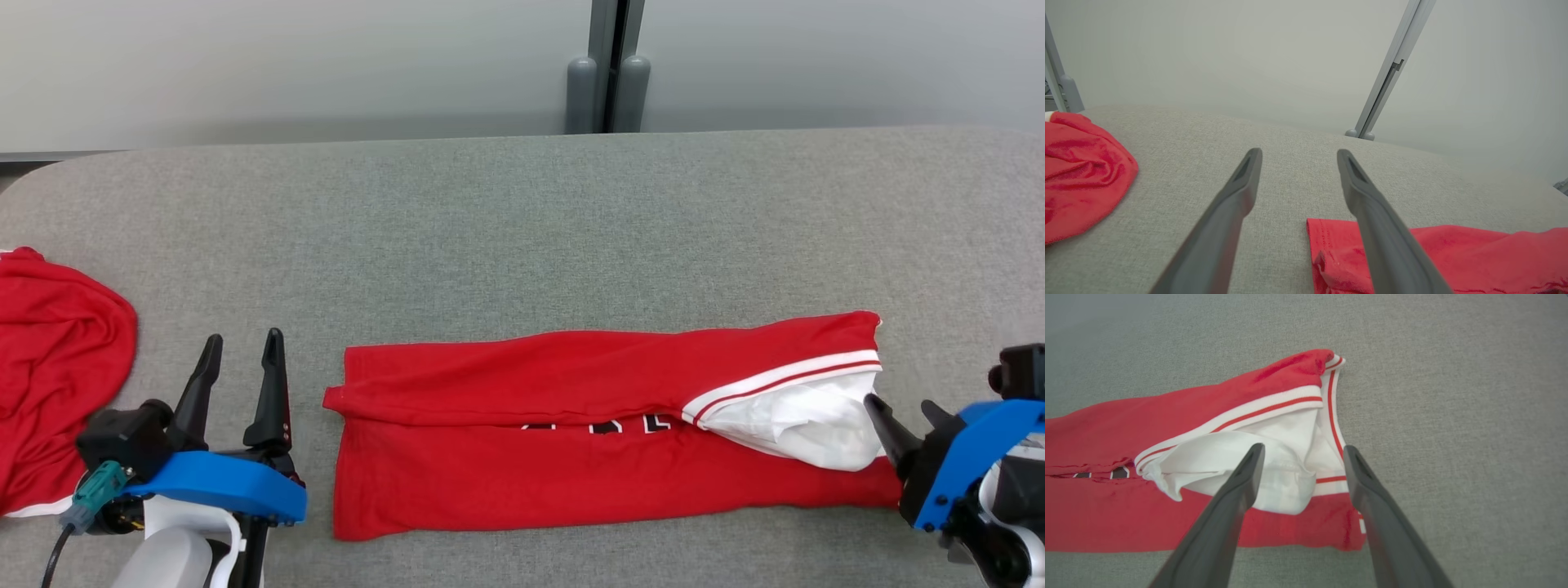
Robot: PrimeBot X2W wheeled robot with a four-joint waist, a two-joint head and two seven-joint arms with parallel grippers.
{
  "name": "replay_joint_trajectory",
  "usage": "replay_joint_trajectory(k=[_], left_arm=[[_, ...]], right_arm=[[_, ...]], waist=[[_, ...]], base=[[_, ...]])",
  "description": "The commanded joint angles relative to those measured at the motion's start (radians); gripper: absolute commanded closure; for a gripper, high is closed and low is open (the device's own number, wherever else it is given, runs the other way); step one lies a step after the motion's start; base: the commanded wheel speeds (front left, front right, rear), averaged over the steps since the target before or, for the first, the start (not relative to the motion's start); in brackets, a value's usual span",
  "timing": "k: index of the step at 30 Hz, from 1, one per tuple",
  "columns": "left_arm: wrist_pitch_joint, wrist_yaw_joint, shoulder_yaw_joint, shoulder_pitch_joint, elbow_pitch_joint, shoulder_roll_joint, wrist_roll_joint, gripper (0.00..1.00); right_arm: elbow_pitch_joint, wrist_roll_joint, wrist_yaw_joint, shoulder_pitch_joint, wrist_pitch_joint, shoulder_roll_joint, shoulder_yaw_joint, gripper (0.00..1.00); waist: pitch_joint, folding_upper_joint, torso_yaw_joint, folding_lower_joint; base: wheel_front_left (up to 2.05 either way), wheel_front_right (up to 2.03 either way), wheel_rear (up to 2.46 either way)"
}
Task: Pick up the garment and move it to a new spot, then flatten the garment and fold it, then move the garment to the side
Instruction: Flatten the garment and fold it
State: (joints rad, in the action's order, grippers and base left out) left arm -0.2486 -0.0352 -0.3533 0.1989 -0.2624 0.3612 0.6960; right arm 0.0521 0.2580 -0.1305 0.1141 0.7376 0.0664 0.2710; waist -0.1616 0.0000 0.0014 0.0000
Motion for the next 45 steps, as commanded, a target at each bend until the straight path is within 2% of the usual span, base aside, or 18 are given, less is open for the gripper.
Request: replay_joint_trajectory(k=[1,10,15,23,28,29,30,31,38,45], left_arm=[[-0.007,-0.006,0.002,0.022,-0.007,0.000,-0.009,0.00],[0.010,0.008,-0.014,0.062,-0.046,0.013,-0.022,0.00],[0.017,0.001,-0.016,0.081,-0.042,0.014,-0.021,0.00],[0.020,0.003,-0.022,0.097,-0.030,0.012,-0.020,0.00],[0.022,-0.001,-0.029,0.101,-0.029,0.006,-0.023,0.00],[0.021,-0.002,-0.028,0.101,-0.030,0.008,-0.022,0.00],[0.021,-0.003,-0.028,0.099,-0.031,0.008,-0.022,0.00],[0.020,-0.003,-0.027,0.098,-0.032,0.009,-0.021,0.00],[0.016,-0.012,-0.025,0.073,-0.023,0.022,-0.020,0.00],[0.017,-0.020,-0.030,0.065,-0.011,0.023,-0.022,0.00]], right_arm=[[-0.033,-0.016,-0.001,0.037,0.001,0.006,0.002,0.00],[-0.216,-0.074,-0.001,0.152,0.020,0.021,0.029,0.00],[-0.320,-0.109,-0.001,0.219,0.038,0.045,0.031,0.00],[-0.462,-0.135,-0.001,0.297,0.037,0.073,0.005,0.00],[-0.530,-0.085,-0.002,0.297,0.062,0.061,-0.057,0.00],[-0.535,-0.072,-0.002,0.293,0.066,0.064,-0.070,0.23],[-0.536,-0.060,-0.002,0.291,0.064,0.070,-0.081,0.75],[-0.535,-0.047,-0.002,0.289,0.058,0.075,-0.089,1.00],[-0.493,0.000,0.000,0.285,0.037,0.135,-0.086,1.00],[-0.402,-0.039,0.000,0.254,0.049,0.218,-0.015,1.00]], waist=[[0.003,0.0000,0.002,0.0000],[-0.004,0.0000,0.019,0.0000],[-0.023,0.0000,0.030,0.0000],[-0.059,0.0000,0.049,0.0000],[-0.065,0.0000,0.058,0.0000],[-0.064,0.0000,0.058,0.0000],[-0.063,0.0000,0.057,0.0000],[-0.062,0.0000,0.056,0.0000],[-0.042,0.0000,0.033,0.0000],[-0.022,0.0000,0.018,0.0000]], base=[[0.00,0.00,0.00],[0.00,0.00,0.00],[0.00,0.00,0.00],[0.00,0.00,0.00],[0.00,0.00,0.00],[0.00,0.00,0.00],[0.00,0.00,0.00],[0.00,0.00,0.00],[0.00,0.00,0.00],[0.00,0.00,0.00]])
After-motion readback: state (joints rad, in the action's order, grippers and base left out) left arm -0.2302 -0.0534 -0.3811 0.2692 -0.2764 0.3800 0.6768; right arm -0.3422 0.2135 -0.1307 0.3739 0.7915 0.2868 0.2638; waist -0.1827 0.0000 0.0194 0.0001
